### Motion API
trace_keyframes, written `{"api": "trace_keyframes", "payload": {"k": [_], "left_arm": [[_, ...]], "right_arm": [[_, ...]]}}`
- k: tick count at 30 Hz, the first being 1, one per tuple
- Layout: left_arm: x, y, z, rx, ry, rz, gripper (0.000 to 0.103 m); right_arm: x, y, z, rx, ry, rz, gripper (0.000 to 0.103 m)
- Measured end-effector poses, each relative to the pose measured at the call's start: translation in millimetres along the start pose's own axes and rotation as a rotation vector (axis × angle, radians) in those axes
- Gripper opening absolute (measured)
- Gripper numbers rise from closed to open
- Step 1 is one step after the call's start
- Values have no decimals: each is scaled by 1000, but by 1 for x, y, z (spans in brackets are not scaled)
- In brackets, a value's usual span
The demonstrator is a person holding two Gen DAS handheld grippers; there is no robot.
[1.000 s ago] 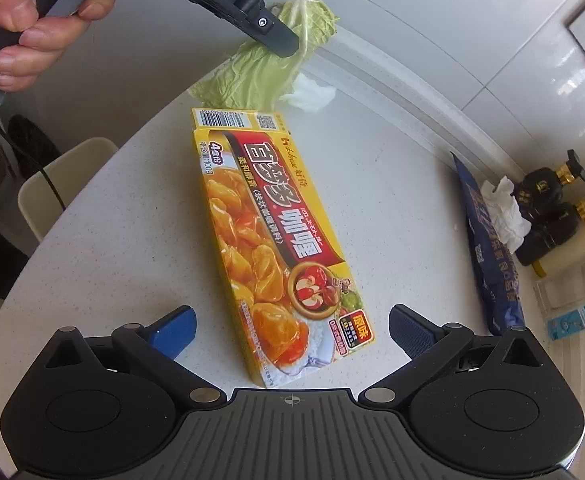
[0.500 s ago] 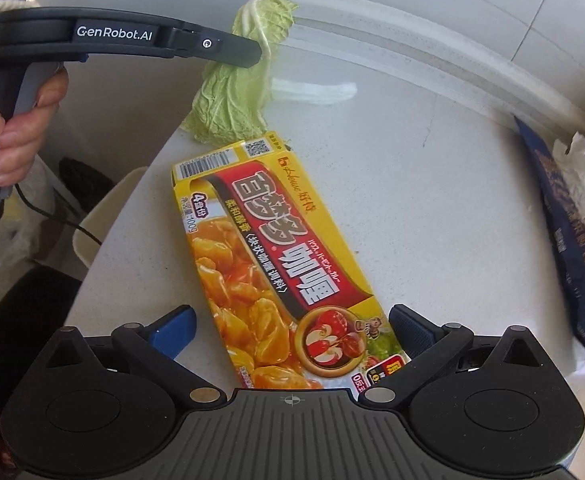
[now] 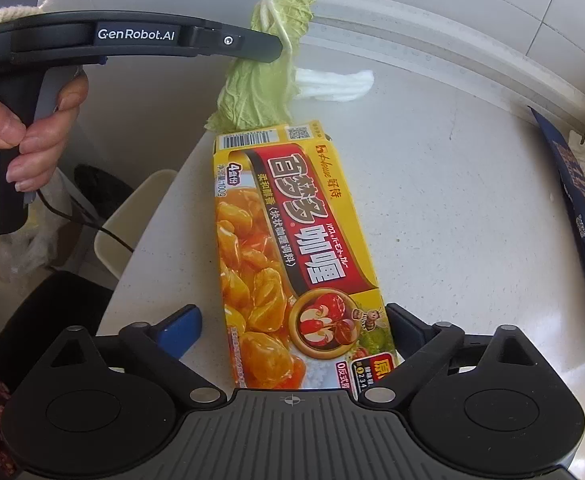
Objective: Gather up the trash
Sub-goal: 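Close the right tool on the yellow curry box while the left tool holds the cabbage leaf, then carry the cabbage leaf and curry box down over the cream wastebasket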
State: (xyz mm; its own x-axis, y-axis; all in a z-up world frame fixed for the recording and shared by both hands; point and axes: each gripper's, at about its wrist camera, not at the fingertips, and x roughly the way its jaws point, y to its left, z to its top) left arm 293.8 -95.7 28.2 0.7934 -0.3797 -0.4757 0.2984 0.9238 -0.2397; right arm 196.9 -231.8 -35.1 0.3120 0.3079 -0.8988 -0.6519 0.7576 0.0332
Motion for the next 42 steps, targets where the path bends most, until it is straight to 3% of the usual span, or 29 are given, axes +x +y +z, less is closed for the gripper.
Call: {"api": "trace_keyframes", "payload": {"k": [2, 17, 30, 39, 42], "left_arm": [[-2, 0, 1, 2, -6, 9, 7], [-30, 11, 3, -20, -35, 31, 7], [-73, 36, 5, -6, -61, 64, 7], [-103, 65, -5, 10, -39, 113, 7], [-111, 77, -11, 5, -23, 132, 7]], "right_arm": [[-4, 4, 0, 2, -19, -6, 76], [1, 70, 5, -136, -3, -234, 75], [-1, 73, 6, -162, -17, -271, 74], [-3, 67, -2, -189, -53, -244, 74], [0, 83, 5, -212, -60, -227, 74]]}}
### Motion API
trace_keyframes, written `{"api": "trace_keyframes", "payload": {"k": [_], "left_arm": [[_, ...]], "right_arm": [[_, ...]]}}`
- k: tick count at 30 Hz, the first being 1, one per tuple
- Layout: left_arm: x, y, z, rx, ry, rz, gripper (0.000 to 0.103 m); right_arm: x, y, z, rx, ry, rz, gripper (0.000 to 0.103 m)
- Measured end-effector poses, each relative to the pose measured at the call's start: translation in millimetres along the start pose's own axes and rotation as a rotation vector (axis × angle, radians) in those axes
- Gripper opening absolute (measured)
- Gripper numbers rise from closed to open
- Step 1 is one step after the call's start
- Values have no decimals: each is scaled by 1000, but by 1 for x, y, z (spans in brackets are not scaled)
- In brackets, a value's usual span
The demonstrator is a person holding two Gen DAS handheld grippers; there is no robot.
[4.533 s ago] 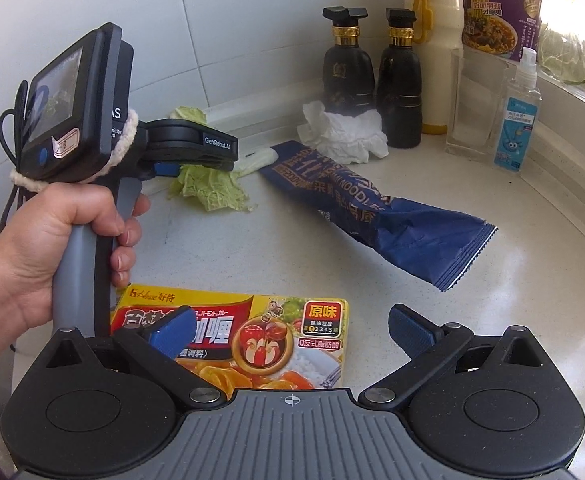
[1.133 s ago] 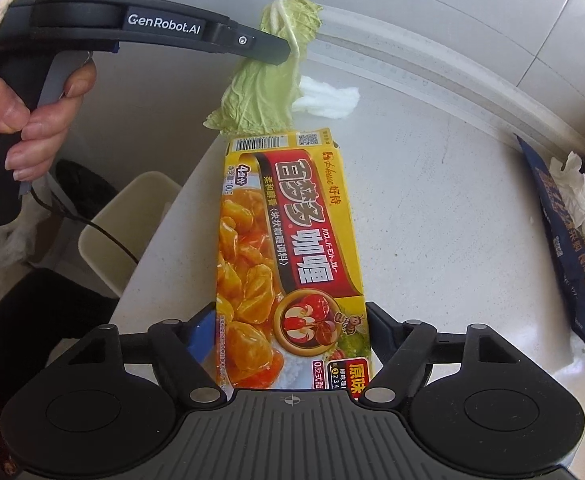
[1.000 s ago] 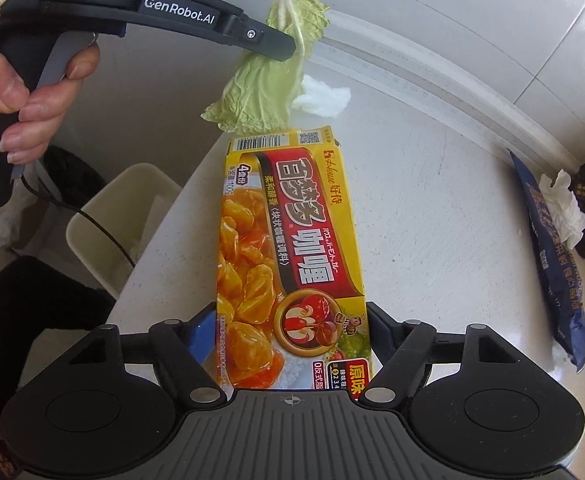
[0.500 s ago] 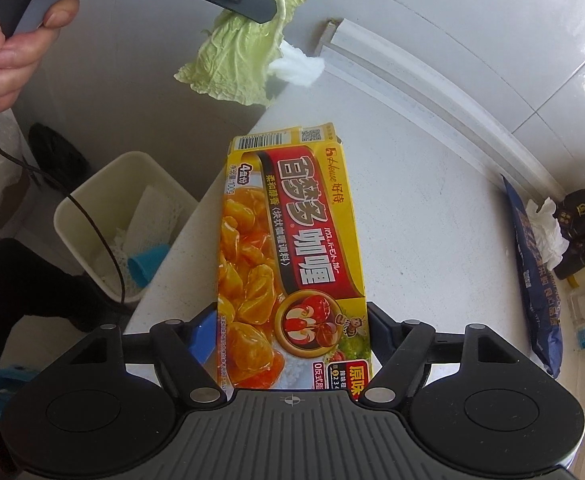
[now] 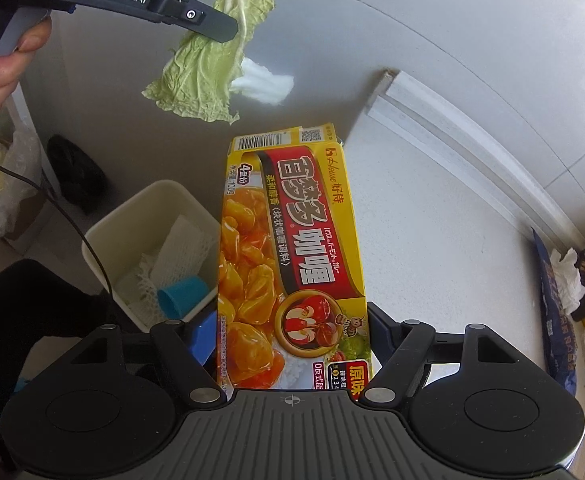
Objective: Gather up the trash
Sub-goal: 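Carry the cabbage leaf and curry box down over the cream wastebasket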
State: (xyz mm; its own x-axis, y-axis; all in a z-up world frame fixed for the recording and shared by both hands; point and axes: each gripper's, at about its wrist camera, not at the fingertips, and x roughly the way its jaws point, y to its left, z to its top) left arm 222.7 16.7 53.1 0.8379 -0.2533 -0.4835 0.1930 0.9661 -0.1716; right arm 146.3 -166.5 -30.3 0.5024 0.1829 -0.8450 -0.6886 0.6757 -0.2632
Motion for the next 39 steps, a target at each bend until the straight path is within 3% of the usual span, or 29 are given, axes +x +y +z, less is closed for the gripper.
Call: {"api": "trace_keyframes", "payload": {"k": [16, 27, 39], "left_arm": [[-6, 58, -54, -27, 114, 96, 7], [19, 86, -104, -54, 232, 137, 7], [60, 103, -167, -130, 375, 128, 7]], "right_arm": [[34, 78, 45, -103, 14, 50, 74], [83, 118, 52, -133, 83, 80, 75], [145, 144, 46, -93, 182, 89, 75]]}}
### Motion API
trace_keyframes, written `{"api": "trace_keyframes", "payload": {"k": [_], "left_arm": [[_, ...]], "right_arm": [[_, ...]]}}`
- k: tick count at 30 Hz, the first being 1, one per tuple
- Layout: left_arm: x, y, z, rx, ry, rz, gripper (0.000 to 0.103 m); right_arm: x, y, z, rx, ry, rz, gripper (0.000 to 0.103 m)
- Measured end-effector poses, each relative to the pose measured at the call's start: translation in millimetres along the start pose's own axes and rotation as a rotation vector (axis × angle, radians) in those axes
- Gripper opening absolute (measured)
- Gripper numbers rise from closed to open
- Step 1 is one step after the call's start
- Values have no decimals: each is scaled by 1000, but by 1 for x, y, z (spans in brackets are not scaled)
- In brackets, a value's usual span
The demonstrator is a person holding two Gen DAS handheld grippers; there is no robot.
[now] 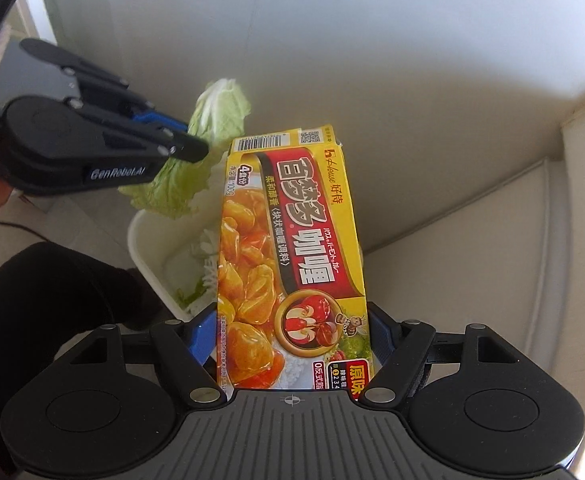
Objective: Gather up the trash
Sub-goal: 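Carry the cabbage leaf and curry box down over the cream wastebasket, then open the right tool to drop the curry box while the left tool releases the leaf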
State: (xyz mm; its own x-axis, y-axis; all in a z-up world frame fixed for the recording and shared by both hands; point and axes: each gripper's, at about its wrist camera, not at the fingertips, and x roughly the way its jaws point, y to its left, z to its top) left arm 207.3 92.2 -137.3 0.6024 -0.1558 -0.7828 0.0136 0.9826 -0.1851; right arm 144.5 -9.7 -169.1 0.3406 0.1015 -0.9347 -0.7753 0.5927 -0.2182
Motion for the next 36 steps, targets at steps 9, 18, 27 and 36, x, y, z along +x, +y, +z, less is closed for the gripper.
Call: {"api": "trace_keyframes", "payload": {"k": [9, 18, 27, 36], "left_arm": [[47, 0, -12, -46, 86, -18, 7], [98, -5, -8, -36, 150, 53, 7], [117, -15, -2, -37, 166, 56, 8], [100, -2, -17, -28, 149, 47, 20]], "right_arm": [[50, -1, 2, 74, 68, 39, 75], [99, -8, 16, 126, 155, 58, 75], [133, -21, 26, 174, 206, 91, 76], [124, -34, 32, 160, 198, 127, 84]]}}
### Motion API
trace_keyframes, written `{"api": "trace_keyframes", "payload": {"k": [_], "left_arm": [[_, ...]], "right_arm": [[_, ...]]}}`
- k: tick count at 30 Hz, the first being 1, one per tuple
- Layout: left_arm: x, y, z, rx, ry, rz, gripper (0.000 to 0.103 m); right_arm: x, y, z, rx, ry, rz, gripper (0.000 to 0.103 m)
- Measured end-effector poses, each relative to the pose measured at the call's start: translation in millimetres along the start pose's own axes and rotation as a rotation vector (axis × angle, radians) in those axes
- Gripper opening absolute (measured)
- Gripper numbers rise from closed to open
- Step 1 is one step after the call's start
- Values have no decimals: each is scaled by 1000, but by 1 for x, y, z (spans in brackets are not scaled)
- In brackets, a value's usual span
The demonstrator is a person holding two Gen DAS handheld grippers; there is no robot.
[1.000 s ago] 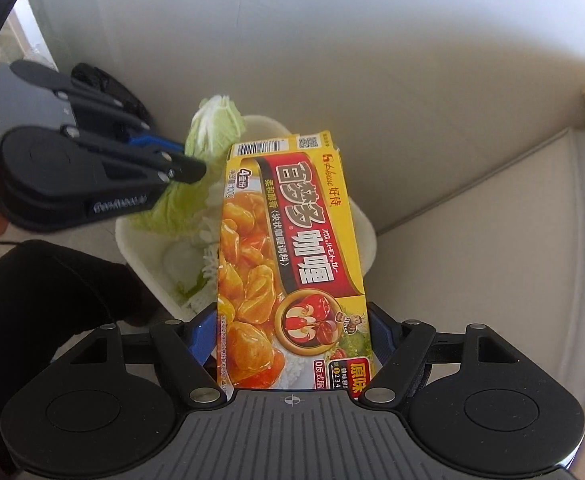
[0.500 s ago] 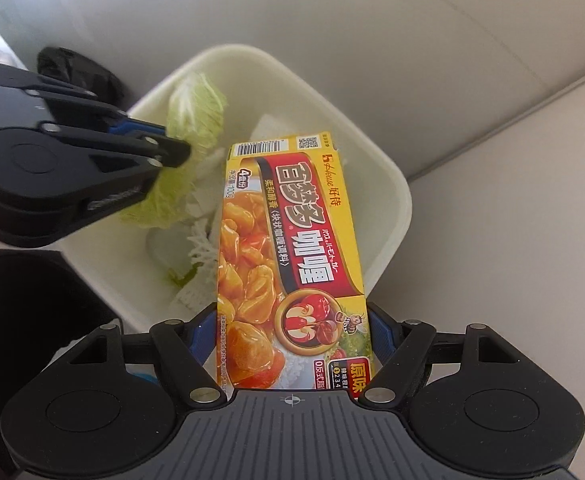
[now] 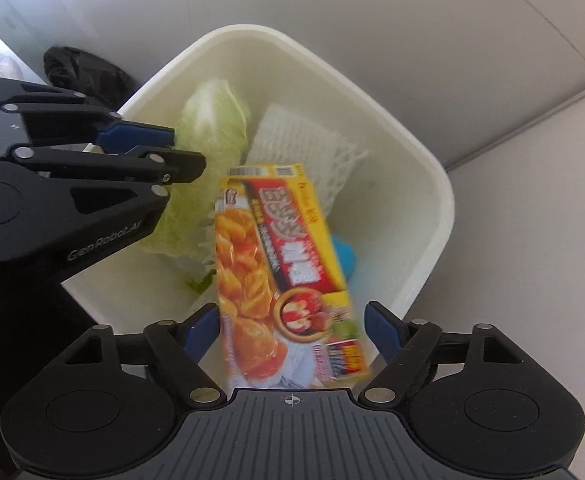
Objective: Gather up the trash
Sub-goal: 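Open the right tool to drop the curry box while the left tool releases the leaf, then move both open tools up from the wastebasket back to the counter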
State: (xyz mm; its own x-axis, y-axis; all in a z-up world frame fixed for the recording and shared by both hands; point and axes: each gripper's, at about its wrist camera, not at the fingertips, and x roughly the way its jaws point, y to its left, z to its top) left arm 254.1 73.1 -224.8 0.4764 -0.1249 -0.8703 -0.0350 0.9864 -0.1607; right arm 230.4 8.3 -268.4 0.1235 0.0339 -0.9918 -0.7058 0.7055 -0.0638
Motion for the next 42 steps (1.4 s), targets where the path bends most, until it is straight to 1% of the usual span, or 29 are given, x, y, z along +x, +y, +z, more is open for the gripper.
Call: {"api": "trace_keyframes", "payload": {"k": [9, 12, 16, 19, 23, 25, 29, 31, 32, 34, 37, 40, 42], "left_arm": [[-15, -1, 0, 18, -24, 2, 21], [-17, 0, -2, 8, -25, 3, 23], [-25, 0, -3, 11, -34, 10, 25], [-32, -1, -4, 10, -42, 10, 28], [-44, -3, -5, 18, -60, 17, 32], [-51, -2, -6, 12, -73, 17, 38], [-64, -2, -8, 5, -93, 32, 45], [-70, -1, -9, 2, -97, 34, 54], [-75, -1, -10, 1, -101, 37, 56], [-83, 0, -11, 2, -113, 42, 65], [-94, 1, -13, 0, -124, 42, 74], [-104, 1, -14, 29, -131, 37, 84], [-112, 1, -13, 54, -143, 42, 88]], "right_arm": [[-22, -10, 2, 1, -13, -17, 85], [-20, -7, 1, 5, -17, -25, 85], [-28, -14, -2, 2, -30, -33, 85], [-40, -9, -1, 7, -41, -36, 85], [-45, 0, -2, 2, -57, -52, 85], [-47, 5, -3, 1, -70, -61, 85], [-63, 12, -8, -4, -98, -58, 85], [-71, 16, -10, -10, -105, -57, 85], [-74, 18, -12, -11, -110, -58, 85], [-80, 23, -14, -19, -120, -60, 85], [-87, 30, -19, -36, -145, -66, 85], [-100, 36, -24, -52, -171, -69, 85], [-109, 41, -26, -70, -187, -82, 85]]}}
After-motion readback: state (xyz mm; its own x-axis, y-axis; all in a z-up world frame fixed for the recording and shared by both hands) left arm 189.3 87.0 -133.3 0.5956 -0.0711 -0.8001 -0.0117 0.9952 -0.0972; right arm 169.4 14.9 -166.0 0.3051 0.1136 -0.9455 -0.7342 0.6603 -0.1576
